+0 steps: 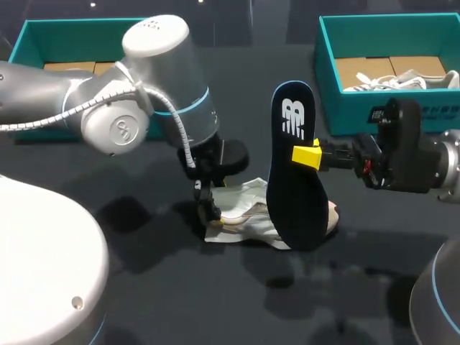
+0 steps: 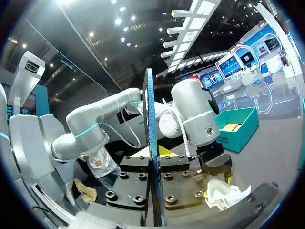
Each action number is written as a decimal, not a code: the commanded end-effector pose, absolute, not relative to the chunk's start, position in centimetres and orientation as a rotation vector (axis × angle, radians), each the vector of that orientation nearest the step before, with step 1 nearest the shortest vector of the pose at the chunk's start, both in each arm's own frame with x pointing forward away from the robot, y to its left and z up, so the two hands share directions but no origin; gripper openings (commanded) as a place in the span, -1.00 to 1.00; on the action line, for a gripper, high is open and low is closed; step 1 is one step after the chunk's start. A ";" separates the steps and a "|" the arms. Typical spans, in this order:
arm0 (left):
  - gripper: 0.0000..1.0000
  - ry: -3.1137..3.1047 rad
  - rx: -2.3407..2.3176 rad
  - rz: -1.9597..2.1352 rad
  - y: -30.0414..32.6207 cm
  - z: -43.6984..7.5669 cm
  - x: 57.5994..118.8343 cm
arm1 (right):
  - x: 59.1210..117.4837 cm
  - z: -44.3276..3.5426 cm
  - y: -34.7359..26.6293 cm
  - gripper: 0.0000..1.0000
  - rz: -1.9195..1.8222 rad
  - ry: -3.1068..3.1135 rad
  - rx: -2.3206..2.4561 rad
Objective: Take the shoe out of the shoebox, open the shoe tongue, remove and reinsert the insole, then place the shoe into the shoebox
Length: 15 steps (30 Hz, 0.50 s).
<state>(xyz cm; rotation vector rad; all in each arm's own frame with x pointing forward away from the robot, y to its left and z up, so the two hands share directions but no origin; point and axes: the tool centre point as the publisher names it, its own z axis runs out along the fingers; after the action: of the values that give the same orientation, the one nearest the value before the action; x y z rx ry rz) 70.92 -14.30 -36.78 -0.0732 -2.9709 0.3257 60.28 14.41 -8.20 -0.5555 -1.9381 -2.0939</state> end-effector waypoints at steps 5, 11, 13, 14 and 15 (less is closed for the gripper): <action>1.00 -2.994 -0.087 0.161 -14.6 -36.3 71.3 | 60.1 -8.3 14.6 -1.00 -2.095 -1.940 -0.561; 1.00 -2.997 -0.118 0.161 -14.8 -35.5 71.6 | 60.1 -8.3 14.6 -1.00 -2.095 -1.940 -0.561; 1.00 -2.999 -0.127 0.165 -15.0 -35.2 71.6 | 60.1 -8.3 14.6 -1.00 -2.095 -1.940 -0.561; 1.00 -2.997 -0.137 0.169 -15.1 -35.0 71.6 | 60.1 -8.3 14.6 -1.00 -2.095 -1.940 -0.561; 1.00 -2.998 -0.143 0.173 -15.3 -34.8 71.6 | 60.1 -8.3 14.6 -1.00 -2.095 -1.940 -0.561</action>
<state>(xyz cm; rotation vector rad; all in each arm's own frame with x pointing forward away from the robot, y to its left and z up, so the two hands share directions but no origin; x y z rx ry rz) 71.51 -14.98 -35.29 -0.1376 -2.9978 0.1896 60.28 14.41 -8.20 -0.5555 -1.9379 -2.0940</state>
